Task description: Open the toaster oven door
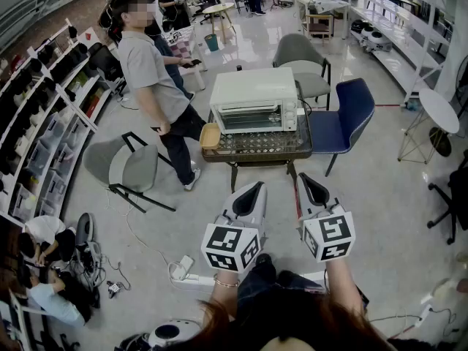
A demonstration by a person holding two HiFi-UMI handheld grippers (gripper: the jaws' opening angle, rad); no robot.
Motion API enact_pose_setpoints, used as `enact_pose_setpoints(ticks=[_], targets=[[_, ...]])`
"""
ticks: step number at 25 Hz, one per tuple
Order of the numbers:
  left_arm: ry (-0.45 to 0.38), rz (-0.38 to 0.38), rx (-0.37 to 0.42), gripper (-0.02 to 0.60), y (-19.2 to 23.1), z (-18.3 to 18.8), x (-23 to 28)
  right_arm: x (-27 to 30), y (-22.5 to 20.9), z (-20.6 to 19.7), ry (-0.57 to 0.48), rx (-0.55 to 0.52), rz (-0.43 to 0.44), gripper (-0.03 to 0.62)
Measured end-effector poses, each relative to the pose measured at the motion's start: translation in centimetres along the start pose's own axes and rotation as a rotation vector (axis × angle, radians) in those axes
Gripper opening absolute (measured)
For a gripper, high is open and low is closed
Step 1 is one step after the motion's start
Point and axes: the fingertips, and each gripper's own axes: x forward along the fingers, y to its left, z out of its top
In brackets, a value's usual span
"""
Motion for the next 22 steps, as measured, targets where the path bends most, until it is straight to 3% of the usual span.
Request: enact_pose_setpoints(ticks=[9, 22], targets=[[0.006, -0.003, -0.005, 0.014, -1.0, 0.0, -1.1, -1.5, 0.7, 0.3, -0.014, 0.006, -0.003, 0.0], [0.011, -0.013, -0.005, 0.014, 2.6, -0.3, -0.7, 1.9, 1.9, 0.3, -0.041, 0.043, -0.013, 0.0]])
